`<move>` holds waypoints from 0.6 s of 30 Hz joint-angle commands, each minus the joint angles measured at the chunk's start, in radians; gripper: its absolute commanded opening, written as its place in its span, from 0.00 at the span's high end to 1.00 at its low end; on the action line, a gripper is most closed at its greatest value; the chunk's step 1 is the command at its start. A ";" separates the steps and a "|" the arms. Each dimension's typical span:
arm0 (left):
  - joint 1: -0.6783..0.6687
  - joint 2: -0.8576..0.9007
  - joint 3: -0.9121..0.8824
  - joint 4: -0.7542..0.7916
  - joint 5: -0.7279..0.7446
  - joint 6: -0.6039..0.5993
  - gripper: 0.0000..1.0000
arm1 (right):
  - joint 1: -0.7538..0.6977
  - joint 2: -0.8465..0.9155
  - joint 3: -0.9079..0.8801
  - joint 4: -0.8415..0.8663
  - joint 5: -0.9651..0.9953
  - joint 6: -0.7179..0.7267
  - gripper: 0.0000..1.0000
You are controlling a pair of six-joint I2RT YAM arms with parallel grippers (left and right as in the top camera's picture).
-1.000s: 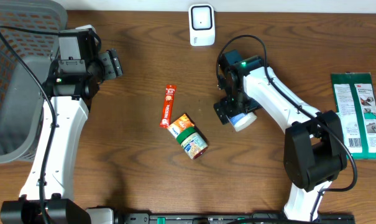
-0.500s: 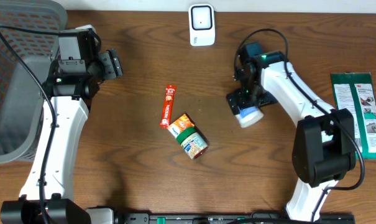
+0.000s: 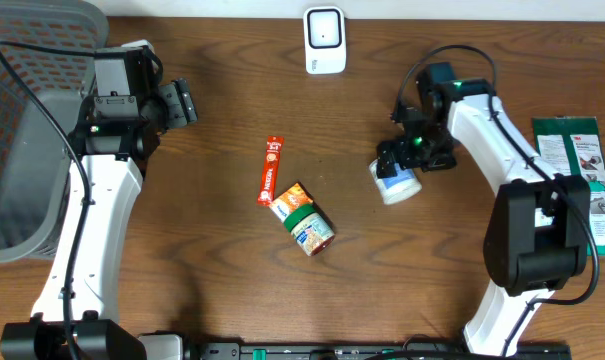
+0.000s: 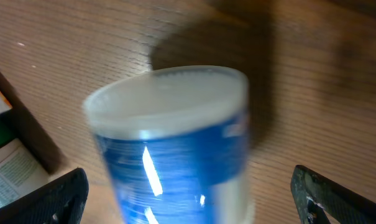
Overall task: Scan the item barcode
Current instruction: 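Lift the cup and carry it rightward with the right gripper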
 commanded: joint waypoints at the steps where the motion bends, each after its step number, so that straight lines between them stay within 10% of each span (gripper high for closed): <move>1: 0.000 0.010 0.003 0.001 -0.013 -0.002 0.17 | -0.017 -0.027 -0.003 -0.003 -0.048 -0.027 0.01; 15: 0.000 0.010 0.003 0.001 -0.012 -0.002 0.17 | -0.049 -0.027 -0.030 0.024 -0.044 -0.032 0.02; 18: 0.000 0.010 0.003 0.001 -0.013 -0.002 0.17 | -0.076 -0.027 -0.040 0.024 -0.046 -0.032 0.18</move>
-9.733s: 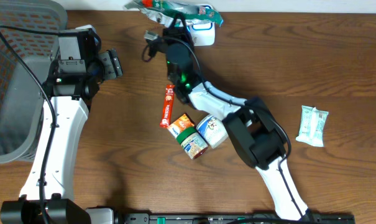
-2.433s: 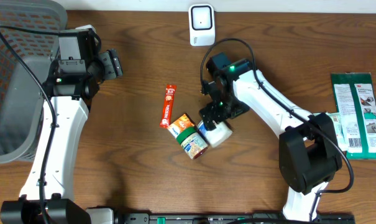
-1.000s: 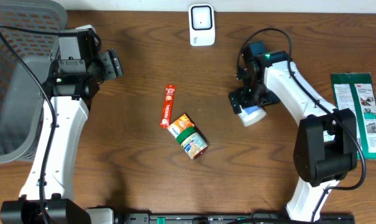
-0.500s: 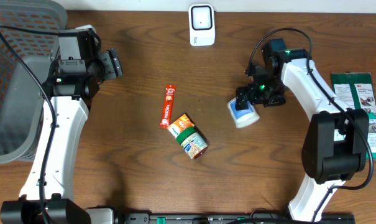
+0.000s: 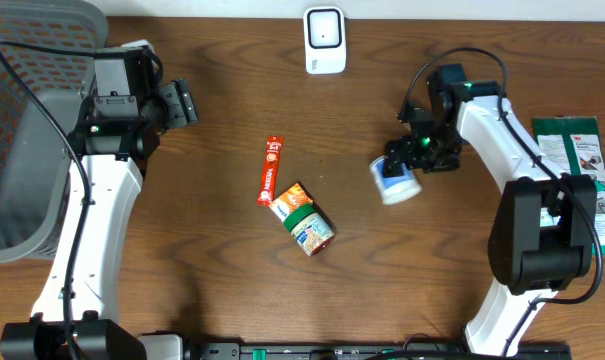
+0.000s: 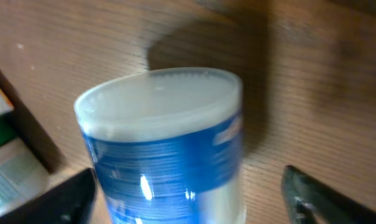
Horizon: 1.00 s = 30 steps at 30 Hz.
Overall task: Scan the item barcode
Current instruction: 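Lift the cup and carry it rightward with the right gripper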
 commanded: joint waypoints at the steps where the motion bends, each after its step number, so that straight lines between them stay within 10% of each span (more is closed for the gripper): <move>1: 0.000 0.010 0.003 0.001 -0.013 -0.001 0.17 | -0.040 -0.027 -0.017 0.002 -0.010 -0.004 0.24; 30: 0.000 0.010 0.003 0.001 -0.012 -0.001 0.17 | -0.156 -0.027 -0.157 0.114 -0.282 -0.157 0.31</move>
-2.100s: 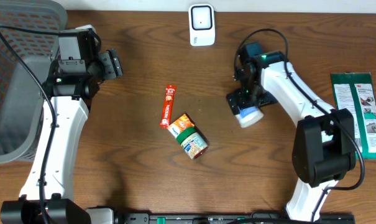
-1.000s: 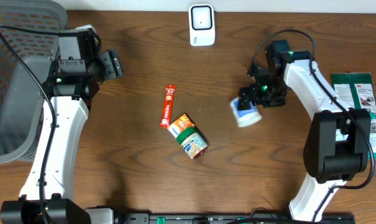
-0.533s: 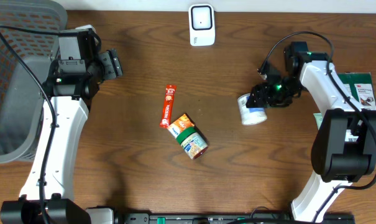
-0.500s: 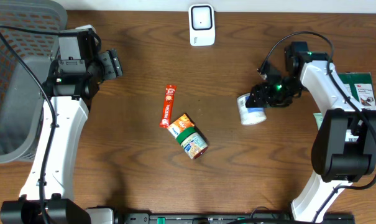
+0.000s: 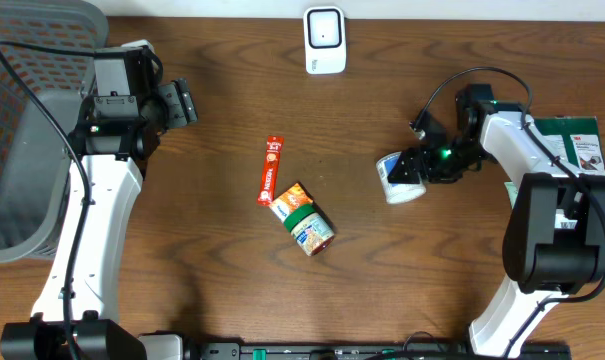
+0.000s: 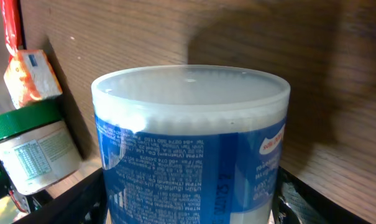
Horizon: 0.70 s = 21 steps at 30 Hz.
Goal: Scan the item barcode
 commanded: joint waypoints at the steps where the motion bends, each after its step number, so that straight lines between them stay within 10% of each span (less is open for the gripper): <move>1: 0.000 0.010 0.003 0.001 -0.012 -0.001 0.17 | -0.037 -0.020 -0.011 0.002 0.001 -0.016 0.34; 21: 0.000 0.010 0.003 0.001 -0.012 -0.001 0.17 | -0.132 -0.020 -0.064 -0.021 -0.309 -0.184 0.34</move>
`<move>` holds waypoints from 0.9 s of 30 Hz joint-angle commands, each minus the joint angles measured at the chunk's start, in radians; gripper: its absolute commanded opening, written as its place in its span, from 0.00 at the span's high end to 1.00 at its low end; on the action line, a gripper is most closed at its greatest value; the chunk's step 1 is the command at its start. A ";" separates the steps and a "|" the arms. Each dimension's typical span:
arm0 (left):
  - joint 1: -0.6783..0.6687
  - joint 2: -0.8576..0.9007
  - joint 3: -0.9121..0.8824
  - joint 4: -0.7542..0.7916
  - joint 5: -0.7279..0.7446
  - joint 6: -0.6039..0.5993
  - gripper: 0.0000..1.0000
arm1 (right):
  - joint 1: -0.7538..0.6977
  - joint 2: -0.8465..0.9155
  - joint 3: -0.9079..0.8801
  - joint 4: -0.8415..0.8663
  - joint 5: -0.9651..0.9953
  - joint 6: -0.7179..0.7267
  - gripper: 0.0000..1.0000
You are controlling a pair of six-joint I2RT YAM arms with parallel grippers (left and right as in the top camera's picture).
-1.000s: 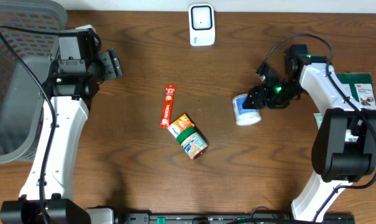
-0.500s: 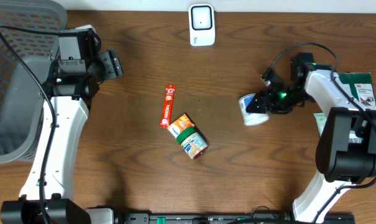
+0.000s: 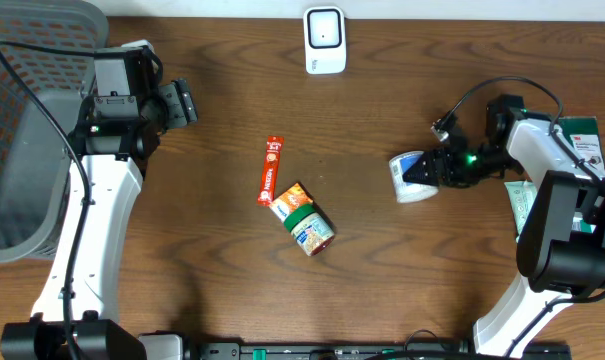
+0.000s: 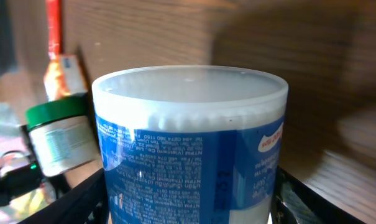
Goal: Scan the item barcode
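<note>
My right gripper (image 3: pixel 434 170) is shut on a blue-and-white tub with a clear lid (image 3: pixel 410 176), held on its side at the right of the table, lid facing left. In the right wrist view the tub (image 4: pixel 189 149) fills the frame between the two black fingers (image 4: pixel 79 199), small print on its wall facing the camera. A white barcode scanner (image 3: pixel 324 38) stands at the table's far edge, middle. My left gripper (image 3: pixel 185 102) hangs at the far left, away from all items; its fingers look apart with nothing between them.
A red sachet (image 3: pixel 271 169), an orange packet (image 3: pixel 288 196) and a green-lidded jar (image 3: pixel 308 226) lie mid-table. Green packages (image 3: pixel 580 160) sit at the right edge. A grey mesh chair (image 3: pixel 27 120) stands at the left.
My right gripper with the tub has shifted to the right. The tub now lies more level, lid pointing left. The left arm has not moved.
The right gripper's fingers stood apart around the tub right of centre. By 0.7 s ago they were shut on it, the tub tilted and a little further right. Now it is further right still, on its side. The left arm stayed put.
</note>
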 commanded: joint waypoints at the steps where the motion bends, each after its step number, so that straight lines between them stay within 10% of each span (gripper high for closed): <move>1: 0.000 0.010 0.003 0.001 -0.013 -0.001 0.17 | -0.005 -0.020 -0.012 -0.036 -0.186 -0.090 0.34; 27: 0.000 0.010 0.003 0.000 -0.012 -0.001 0.17 | 0.135 -0.021 -0.012 -0.663 -0.763 -0.640 0.42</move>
